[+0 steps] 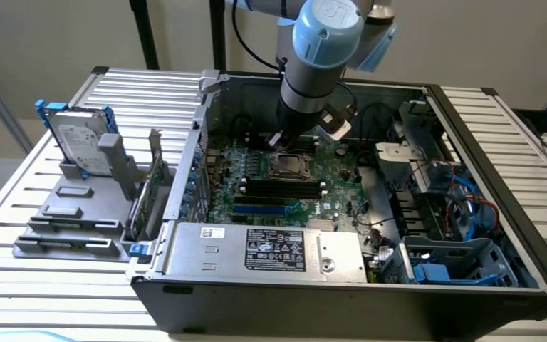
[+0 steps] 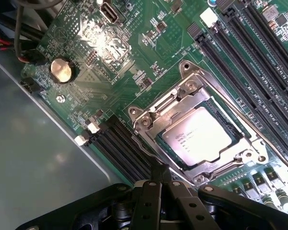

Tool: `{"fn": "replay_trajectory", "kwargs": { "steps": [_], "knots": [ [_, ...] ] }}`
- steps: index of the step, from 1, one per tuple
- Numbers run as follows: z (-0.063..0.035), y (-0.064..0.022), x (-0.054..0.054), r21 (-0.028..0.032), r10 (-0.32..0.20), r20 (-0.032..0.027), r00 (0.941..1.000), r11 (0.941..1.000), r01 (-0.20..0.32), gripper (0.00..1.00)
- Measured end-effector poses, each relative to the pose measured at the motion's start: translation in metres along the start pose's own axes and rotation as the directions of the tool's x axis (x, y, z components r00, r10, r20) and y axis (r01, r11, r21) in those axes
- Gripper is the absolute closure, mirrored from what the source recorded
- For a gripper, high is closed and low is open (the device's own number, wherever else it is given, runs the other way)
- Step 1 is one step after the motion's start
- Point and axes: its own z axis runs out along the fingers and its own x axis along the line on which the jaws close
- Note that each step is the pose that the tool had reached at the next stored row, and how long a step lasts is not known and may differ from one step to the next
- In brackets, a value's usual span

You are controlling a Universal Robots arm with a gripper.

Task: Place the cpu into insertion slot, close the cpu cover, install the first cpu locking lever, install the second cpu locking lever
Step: 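Install the first cpu locking lever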

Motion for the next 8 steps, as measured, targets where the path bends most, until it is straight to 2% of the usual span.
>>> {"fn": "replay_trajectory", "kwargs": {
  "steps": [8],
  "knots": [
    [0.0007, 0.0055, 0.0047, 0.0002, 0.0, 0.0001, 1.0, 1.0, 0.0, 0.89]
  ]
}}
